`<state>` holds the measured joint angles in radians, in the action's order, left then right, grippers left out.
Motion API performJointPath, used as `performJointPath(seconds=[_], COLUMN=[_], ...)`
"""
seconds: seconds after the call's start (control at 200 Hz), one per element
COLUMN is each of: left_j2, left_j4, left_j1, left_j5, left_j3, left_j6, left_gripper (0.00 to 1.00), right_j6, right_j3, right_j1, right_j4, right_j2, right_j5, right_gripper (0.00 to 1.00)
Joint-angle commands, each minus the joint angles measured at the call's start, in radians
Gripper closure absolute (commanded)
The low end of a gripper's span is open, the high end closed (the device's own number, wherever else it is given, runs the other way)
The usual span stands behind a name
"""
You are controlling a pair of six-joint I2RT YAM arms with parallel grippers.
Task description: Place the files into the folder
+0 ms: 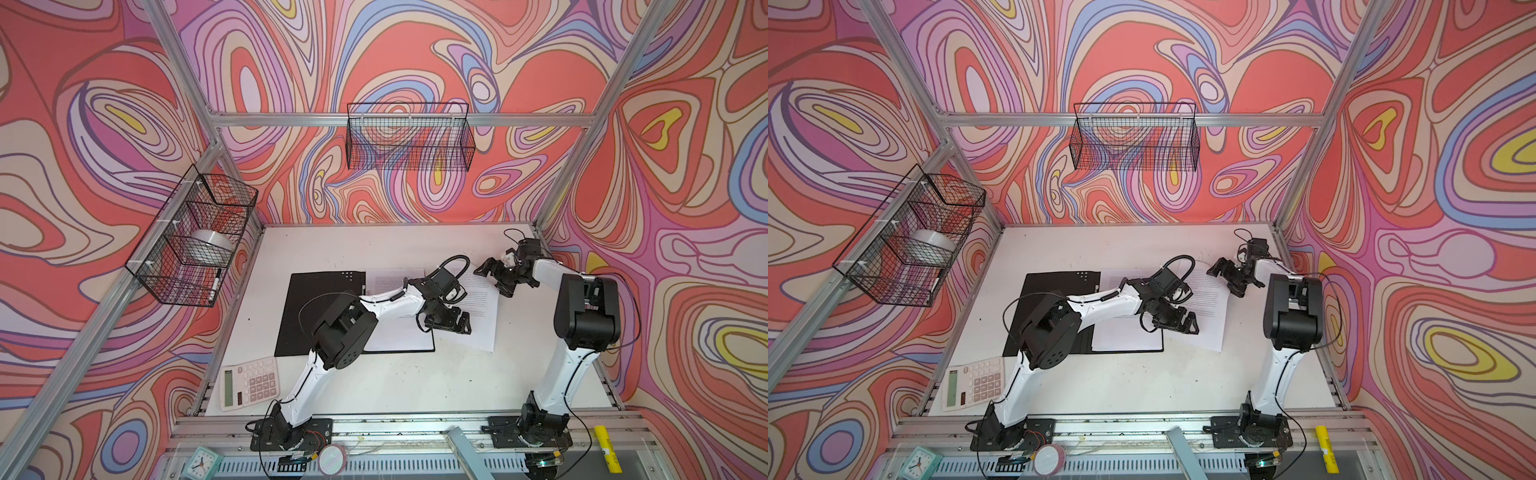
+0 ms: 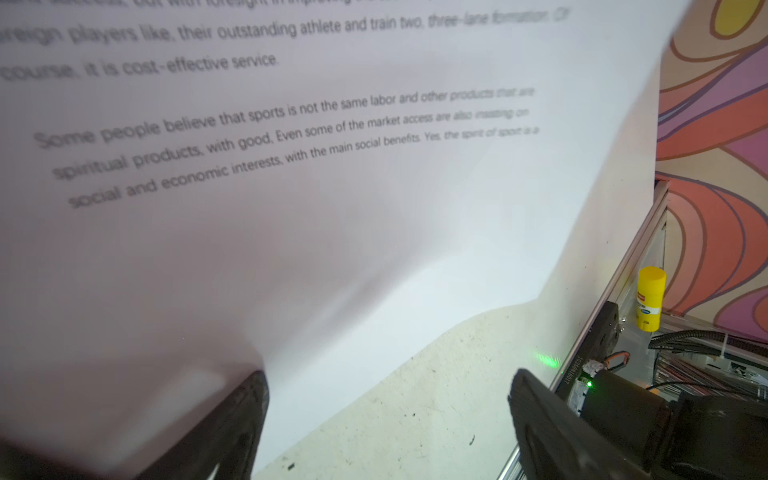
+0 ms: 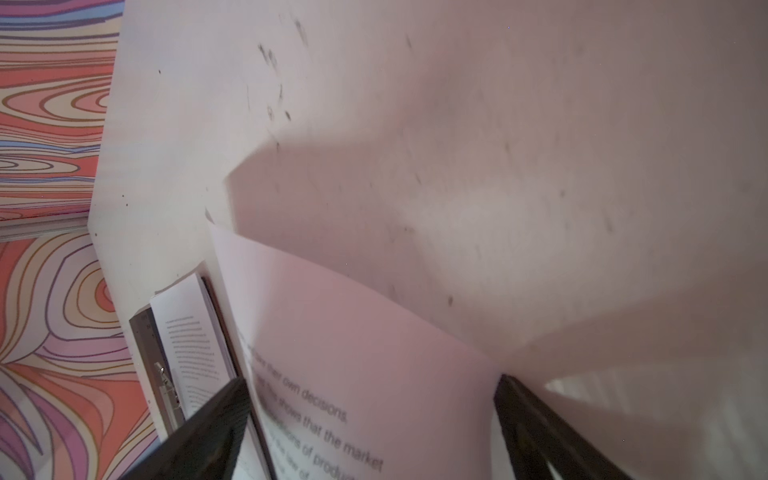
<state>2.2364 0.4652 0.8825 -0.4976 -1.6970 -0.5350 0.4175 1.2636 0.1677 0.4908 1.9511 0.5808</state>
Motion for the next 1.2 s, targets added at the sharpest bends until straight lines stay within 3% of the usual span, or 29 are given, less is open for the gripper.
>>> performJointPath(seconds=[0.0, 0.155, 0.27, 0.466, 0.681, 1.192], left_j2=[0.074, 0.073, 0.071, 0.057, 0.052, 0.048], left_j4=[0.104, 0.102, 0.101, 0.098, 0.097, 0.086], left_j1=[-0.009, -0.011, -0.012, -0.012, -0.014, -0.019], left_j5=[0.046, 0.046, 0.05, 0.058, 0.059, 0.038], left_j3=[0.025, 0.029, 0.036, 0.05, 0.058, 0.059], left_j6=[-0.005, -0.009, -0.011, -0.01, -0.013, -0.028], left_gripper=[0.09, 0.09, 0.09, 0.09, 0.1, 0.1], right_j6=[0.033, 0.084, 0.114, 0.127, 0.162, 0.161], right_j3=[-0.092, -0.227, -0.278, -0.282, -0.326, -0.438], right_j1=[-0.005, -0.004, -0.003, -0.002, -0.001, 0.004], right_j4=[0.074, -0.003, -0.043, -0.039, -0.071, -0.083], right_j2=[-0.07, -0.173, -0.228, -0.272, -0.347, -0.439], right_j5=[0.068, 0.17, 0.174, 0.062, 0.037, 0.035], right_gripper=[0.02, 0.02, 0.02, 0.02, 0.08, 0.48])
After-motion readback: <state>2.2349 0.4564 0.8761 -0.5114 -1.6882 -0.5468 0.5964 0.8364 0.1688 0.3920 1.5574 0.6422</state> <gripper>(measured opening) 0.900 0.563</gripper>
